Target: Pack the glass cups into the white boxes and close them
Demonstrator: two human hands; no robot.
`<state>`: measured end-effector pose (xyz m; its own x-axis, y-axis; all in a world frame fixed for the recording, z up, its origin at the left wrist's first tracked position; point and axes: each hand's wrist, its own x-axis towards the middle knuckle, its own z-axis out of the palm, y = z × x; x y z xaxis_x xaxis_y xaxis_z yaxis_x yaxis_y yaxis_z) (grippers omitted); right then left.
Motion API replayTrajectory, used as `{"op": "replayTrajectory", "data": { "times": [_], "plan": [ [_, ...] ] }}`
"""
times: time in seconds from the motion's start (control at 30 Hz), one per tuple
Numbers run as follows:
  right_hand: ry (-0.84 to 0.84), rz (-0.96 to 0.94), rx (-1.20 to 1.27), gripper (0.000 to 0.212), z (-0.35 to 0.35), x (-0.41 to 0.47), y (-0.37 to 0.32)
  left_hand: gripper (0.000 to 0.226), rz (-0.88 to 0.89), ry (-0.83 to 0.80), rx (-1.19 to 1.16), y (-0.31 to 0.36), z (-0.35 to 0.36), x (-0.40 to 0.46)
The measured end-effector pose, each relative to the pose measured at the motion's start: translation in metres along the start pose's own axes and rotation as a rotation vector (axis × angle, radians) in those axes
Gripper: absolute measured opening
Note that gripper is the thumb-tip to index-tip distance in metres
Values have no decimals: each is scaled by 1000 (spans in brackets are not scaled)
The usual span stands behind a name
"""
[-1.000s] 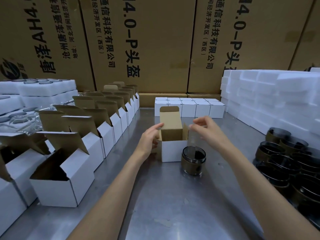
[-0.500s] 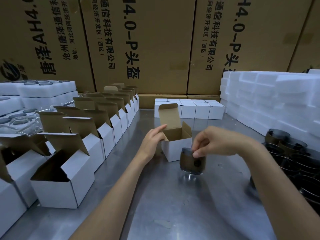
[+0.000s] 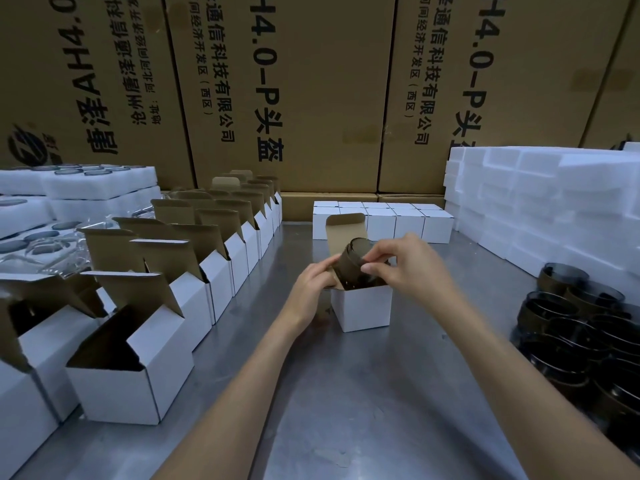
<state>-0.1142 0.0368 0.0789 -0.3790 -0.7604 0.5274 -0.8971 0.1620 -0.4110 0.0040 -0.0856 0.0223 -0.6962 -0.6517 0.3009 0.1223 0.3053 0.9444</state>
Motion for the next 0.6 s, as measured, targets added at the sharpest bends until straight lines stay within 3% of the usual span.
{"op": "replayTrajectory", "data": {
  "times": [0.13,0.37,0.6],
  "plan": [
    [-10,-58,-187,16,9,-2,3,58,-18,22,15,1,0,0],
    [-104,-162,-293,20,14,-3,6,57,-14,8,81,1,-1,-1],
    [-171,-141,-360,30,20,-2,13,47,-11,6,76,0,-2,1]
  ]
}}
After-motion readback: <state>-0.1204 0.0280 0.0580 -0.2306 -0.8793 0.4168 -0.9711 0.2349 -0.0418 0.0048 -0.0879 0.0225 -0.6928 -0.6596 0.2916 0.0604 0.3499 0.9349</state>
